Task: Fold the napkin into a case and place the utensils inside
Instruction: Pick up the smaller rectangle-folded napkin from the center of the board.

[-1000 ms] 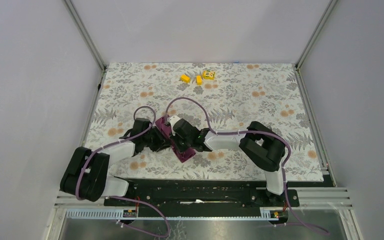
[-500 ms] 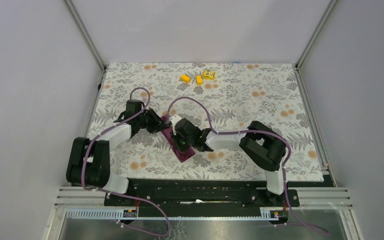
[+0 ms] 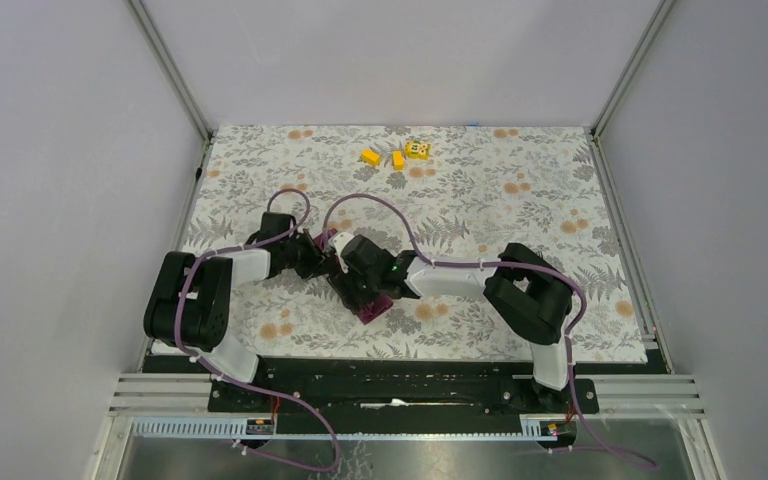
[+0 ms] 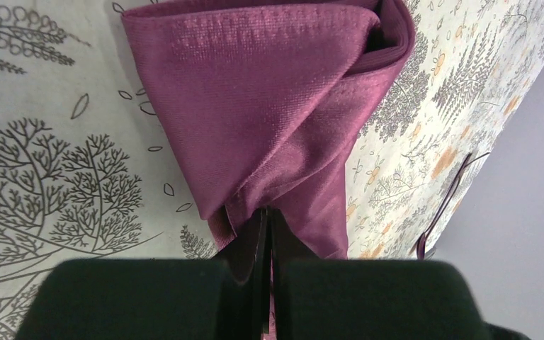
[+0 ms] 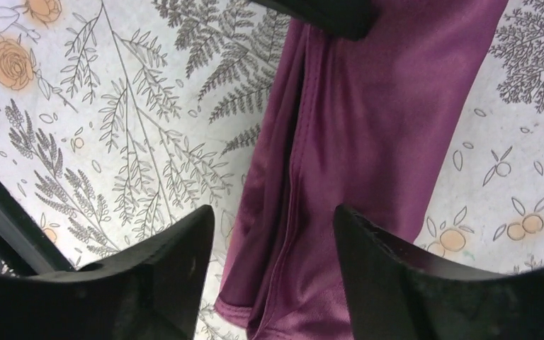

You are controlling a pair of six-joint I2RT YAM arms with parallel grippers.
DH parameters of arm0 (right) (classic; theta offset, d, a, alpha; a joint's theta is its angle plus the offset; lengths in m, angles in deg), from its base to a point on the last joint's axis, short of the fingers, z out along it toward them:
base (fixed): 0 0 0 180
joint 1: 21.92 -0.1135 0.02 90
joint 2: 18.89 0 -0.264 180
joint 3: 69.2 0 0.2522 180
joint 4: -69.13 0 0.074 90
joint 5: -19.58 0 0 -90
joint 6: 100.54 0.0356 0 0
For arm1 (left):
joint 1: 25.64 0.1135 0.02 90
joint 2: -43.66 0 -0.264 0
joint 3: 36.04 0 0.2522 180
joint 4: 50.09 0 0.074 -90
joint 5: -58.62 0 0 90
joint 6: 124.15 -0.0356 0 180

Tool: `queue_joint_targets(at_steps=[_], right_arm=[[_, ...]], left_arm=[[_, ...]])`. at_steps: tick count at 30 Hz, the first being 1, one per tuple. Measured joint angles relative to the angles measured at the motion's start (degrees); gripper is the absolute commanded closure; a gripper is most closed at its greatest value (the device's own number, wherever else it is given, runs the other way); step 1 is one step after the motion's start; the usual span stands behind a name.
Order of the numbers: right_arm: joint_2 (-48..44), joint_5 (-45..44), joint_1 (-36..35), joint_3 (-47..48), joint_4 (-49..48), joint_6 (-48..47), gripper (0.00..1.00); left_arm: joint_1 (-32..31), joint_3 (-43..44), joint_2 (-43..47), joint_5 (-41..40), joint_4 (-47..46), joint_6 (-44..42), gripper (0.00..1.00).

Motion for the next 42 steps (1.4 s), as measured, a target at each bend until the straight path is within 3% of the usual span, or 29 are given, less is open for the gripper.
queue_joint_targets(at_steps=[5,11,21,29,34,37,42], right_arm=[[-0.11,-3.87,-2.8,3.74,6.16,-2.16,0.23],[2.1,-10.88,-5.2,9.09,7.78,-2.89,0.31],[7.58,-19.34,-7.56,10.16,4.76,-3.04,0.43],[9.44,-25.75,-7.96,10.97,2.8,-1.57,0.8],[9.35,-28.79,-8.09,9.53,0.31,-1.22,1.0],[8.48,-28.57,-8.11,7.69,-2.05,-1.27,1.0],[5.31,-23.19,-7.58,4.5,-2.95,0.22,1.0]], left_arm=[[0.76,-1.09,-0.07,0.87,-2.21,-0.2,1.0],[1.75,-1.92,-0.07,1.84,-3.74,-0.2,1.0],[2.47,-2.8,-0.07,2.78,-5.38,0.11,1.0],[2.51,-2.86,0.02,2.71,-5.38,0.09,1.0],[2.75,-2.82,1.22,1.57,-3.67,-0.22,0.85],[3.13,-2.25,3.8,0.22,1.4,-1.31,0.72],[4.61,4.33,11.34,-2.16,14.16,-4.63,0.65]])
